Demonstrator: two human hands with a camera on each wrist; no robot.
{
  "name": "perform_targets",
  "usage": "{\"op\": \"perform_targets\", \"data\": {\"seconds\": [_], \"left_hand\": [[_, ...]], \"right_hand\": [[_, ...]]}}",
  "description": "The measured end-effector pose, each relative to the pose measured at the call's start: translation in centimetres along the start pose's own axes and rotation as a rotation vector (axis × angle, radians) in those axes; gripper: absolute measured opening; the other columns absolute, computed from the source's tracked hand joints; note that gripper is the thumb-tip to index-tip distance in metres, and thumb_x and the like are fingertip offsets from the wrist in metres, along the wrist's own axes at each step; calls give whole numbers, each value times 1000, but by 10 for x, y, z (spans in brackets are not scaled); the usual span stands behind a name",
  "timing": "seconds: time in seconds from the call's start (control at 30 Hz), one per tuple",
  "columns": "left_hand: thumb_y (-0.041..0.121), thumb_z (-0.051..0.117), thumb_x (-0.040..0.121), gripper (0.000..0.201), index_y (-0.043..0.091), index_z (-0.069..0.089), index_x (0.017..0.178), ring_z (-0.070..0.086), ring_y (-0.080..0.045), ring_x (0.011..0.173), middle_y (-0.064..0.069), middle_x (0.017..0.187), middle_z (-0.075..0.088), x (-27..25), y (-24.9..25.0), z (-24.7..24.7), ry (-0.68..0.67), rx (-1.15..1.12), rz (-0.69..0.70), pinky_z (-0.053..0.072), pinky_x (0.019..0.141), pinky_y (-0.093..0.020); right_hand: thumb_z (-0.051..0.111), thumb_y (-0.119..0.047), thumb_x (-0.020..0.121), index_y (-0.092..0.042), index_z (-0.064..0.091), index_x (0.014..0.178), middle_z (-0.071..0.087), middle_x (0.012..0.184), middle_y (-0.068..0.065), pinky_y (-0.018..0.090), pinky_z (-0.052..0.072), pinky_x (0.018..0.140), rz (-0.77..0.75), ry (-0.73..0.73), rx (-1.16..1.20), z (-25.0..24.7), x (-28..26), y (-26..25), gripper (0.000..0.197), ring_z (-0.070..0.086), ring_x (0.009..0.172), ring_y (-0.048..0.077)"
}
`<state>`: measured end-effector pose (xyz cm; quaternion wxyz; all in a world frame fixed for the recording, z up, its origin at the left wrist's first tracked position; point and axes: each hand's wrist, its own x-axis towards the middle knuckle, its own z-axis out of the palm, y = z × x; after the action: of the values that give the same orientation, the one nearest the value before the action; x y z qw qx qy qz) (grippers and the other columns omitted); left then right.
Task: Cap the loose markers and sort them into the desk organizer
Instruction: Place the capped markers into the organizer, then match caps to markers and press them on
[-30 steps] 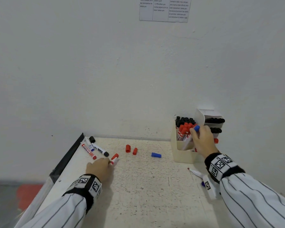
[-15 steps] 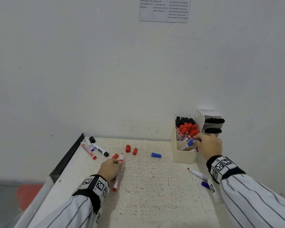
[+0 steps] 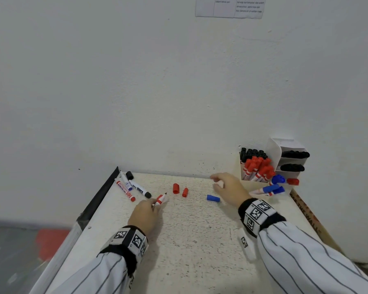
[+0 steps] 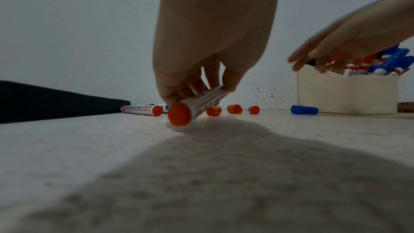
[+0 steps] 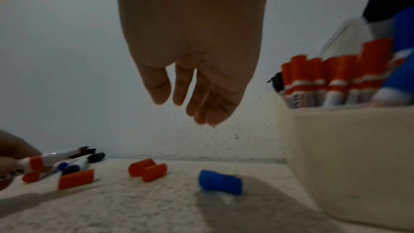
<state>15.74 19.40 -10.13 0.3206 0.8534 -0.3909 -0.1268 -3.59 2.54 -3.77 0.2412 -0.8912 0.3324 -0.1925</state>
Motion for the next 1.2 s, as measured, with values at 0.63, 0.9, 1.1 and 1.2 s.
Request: {"op": "perform_targets", "data": {"seconds": [0.63, 0.9, 1.1, 1.2], "left_hand": [[29, 32, 98, 36, 11, 58, 115, 58, -21, 96, -8, 105, 58, 0, -1, 18, -33, 53, 13, 49, 88, -37], [34, 43, 93, 36, 11, 58, 117, 55, -18, 92, -5, 109, 50, 4, -3, 17, -133, 39, 35, 48, 89, -35], [26, 57, 90, 39, 19, 54, 128, 49, -16, 116, -4, 128, 48, 1, -2, 15, -136, 63, 166, 41, 97, -29], [28, 62, 87, 34, 22, 57, 121, 55, -12, 102, 2, 117, 58, 0, -1, 15, -93, 12, 179, 45, 89, -26]], "right_hand": [[45, -17, 92, -19, 32, 142, 26, 141, 7, 30, 42, 95, 169, -325, -219, 93, 33, -29, 51, 45, 120, 25], [52, -8, 87, -20, 36, 69, 47, 97, 5, 25, 39, 70, 255, -302, -196, 90, 30, -31, 27, 46, 83, 18], [52, -6, 90, -9, 54, 110, 44, 107, 3, 22, 43, 78, 214, -122, 14, 80, 16, -26, 21, 47, 87, 12], [53, 1, 88, -10, 59, 108, 43, 104, -1, 25, 44, 90, 154, -13, 141, 73, 11, -25, 24, 47, 93, 11]]}}
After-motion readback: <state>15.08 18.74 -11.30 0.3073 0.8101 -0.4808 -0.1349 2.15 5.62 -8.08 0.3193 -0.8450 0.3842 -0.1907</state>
